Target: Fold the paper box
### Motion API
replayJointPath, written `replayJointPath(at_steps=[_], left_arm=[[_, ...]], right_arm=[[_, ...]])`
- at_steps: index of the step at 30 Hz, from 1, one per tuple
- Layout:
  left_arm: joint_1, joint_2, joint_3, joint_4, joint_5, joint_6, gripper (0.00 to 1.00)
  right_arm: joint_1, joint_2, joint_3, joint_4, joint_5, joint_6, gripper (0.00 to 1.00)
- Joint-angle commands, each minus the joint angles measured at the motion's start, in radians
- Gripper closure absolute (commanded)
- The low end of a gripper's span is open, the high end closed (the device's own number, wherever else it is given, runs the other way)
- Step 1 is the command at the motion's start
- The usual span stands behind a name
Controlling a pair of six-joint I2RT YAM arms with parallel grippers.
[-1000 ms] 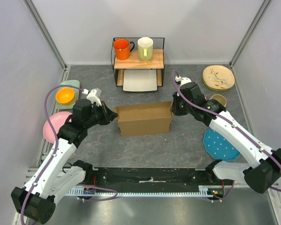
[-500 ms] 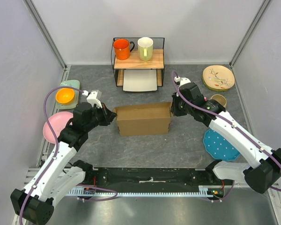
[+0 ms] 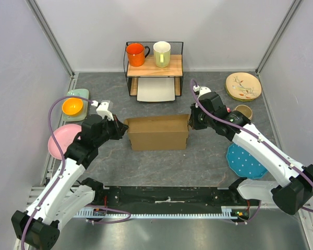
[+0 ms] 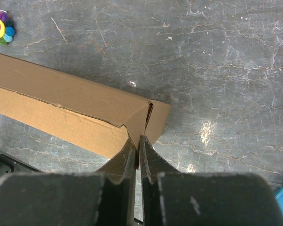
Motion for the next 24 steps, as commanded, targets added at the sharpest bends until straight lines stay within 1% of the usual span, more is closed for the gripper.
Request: replayJointPath(at_steps=[1,4,9,12,19,24], left_arm=[[0.001,0.016,-0.043,-0.120,-0.076,0.049,0.98],[-0.006,0.013,-0.055,-0.119,-0.079,0.041,0.98],[-0.023,0.001,-0.069,-0.117,-0.093,0.039,0.98],[-0.028,-0.007,-0.072,-0.120,-0.099,0.043,0.98],[-0.040,-0.022,-0.077,-0.120,-0.101,0.038,0.98],[-0.043,-0.022,-0.076,-0.120,-0.101,0.032,0.98]], right_arm=[[0.002,-0.009,0.039,0.007,0.007,0.022,0.92],[0.001,-0.009,0.030,0.020,-0.027,0.063,0.94],[0.001,0.008,0.051,0.037,-0.102,0.180,1.00],[0.001,0.012,0.057,0.040,-0.122,0.217,1.00],[0.001,0.008,0.068,0.020,-0.139,0.258,1.00],[0.001,-0.015,0.016,0.014,-0.061,0.192,1.00]])
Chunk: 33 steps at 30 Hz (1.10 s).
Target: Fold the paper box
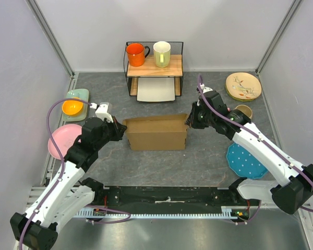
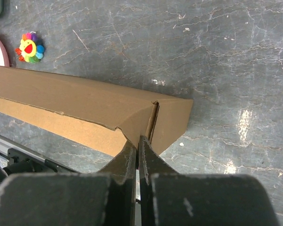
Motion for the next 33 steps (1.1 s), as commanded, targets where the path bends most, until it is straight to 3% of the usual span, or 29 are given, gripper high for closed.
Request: replayJointPath(at_steps=[1,7,15,23,25,29,33], left_arm=[[-0.009,0.016,-0.040,-0.134,-0.022,0.030,0.98],[-0.010,0.022,-0.042,-0.134,-0.020,0.006,0.98],[-0.010,0.020,-0.058,-0.129,-0.020,-0.036,0.98],[-0.013,-0.046,-0.147,-0.069,-0.008,-0.132,0.98],[-0.021,-0.049,-0.144,-0.075,-0.020,-0.123,0.98],[-0.027,-0.040,-0.121,-0.091,-0.052,-0.103,0.98],[-0.029,-0.041,-0.114,-0.095,-0.057,-0.094,0.98]], right_arm=[[0.005,-0.040,-0.041,0.023,0.024,-0.036,1.00],[0.006,-0.103,-0.233,0.118,0.074,-0.073,1.00],[0.029,-0.146,-0.326,0.145,0.181,-0.091,1.00],[0.056,-0.178,-0.425,0.172,0.181,-0.087,1.00],[0.056,-0.204,-0.417,0.168,0.187,-0.076,0.94],[0.056,-0.233,-0.348,0.156,0.215,-0.068,0.67],[0.056,-0.232,-0.238,0.141,0.213,-0.068,0.55]])
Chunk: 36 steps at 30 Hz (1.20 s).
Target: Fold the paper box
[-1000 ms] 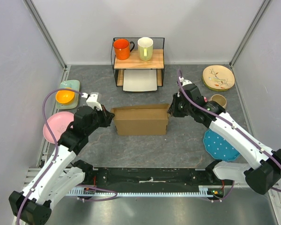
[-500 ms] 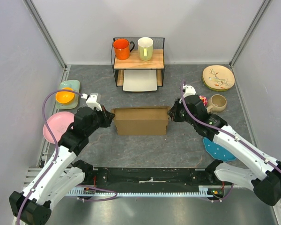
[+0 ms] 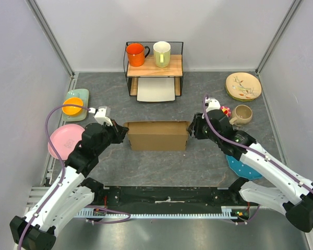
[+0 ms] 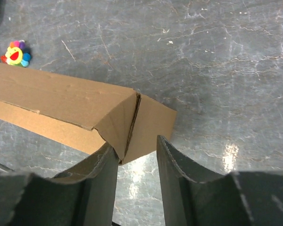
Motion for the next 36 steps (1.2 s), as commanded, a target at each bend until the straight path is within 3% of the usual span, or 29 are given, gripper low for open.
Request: replayJointPath(at_steps=[1,9,27,30,36], left_arm=[[-0.004,0.026,-0.026,-0.180,-0.038,-0.012,0.98],[-0.004,0.023,-0.024,-0.181,-0.043,-0.013,0.98],[-0.005,0.043,-0.020,-0.177,-0.032,-0.007,0.98],[-0.005,0.041,-0.020,-0.177,-0.029,-0.004,0.98],[-0.005,0.043,-0.021,-0.177,-0.027,-0.007,0.98]], right_arm=[[-0.006,0.000,0.110,-0.136,0.052,-0.010,0.53],[-0.006,0.025,0.230,-0.150,0.063,-0.031,0.53],[-0.006,0.089,0.244,-0.128,0.044,-0.063,0.65],[-0.006,0.106,0.247,-0.124,0.041,-0.071,0.70],[-0.004,0.111,0.218,-0.108,0.034,-0.079,0.99]])
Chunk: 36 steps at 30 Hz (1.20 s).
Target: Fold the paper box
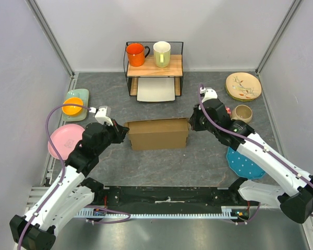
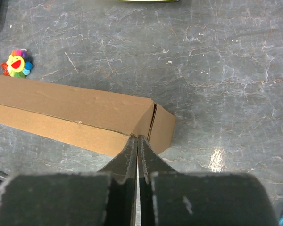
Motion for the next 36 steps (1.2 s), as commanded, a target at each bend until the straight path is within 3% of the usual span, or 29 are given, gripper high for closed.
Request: replayJointPath(at_steps=[1,4,9,15,27,36], left_arm=[[0.001,0.034,-0.024,-0.175,-0.025,-0.008,0.98],[0.001,0.040,-0.004,-0.176,-0.017,-0.008,0.96],[0.001,0.020,0.048,-0.179,-0.024,0.006,0.76],[0.001,0.022,0.157,-0.210,-0.007,0.026,0.64],[0.001,0.039,0.254,-0.218,0.022,0.073,0.61],[0.001,0.077,0.223,-0.195,0.038,0.098,0.68]], right_arm=[[-0.004,-0.002,0.003,0.013,0.005,-0.014,1.00],[-0.004,-0.025,-0.051,0.018,-0.001,-0.006,1.00],[-0.004,-0.038,-0.144,0.024,0.002,0.011,1.00],[-0.004,-0.038,-0.166,0.028,0.016,0.014,1.00],[-0.004,-0.016,-0.131,0.028,0.007,0.017,1.00],[-0.004,-0.024,-0.129,0.025,0.005,0.025,1.00]])
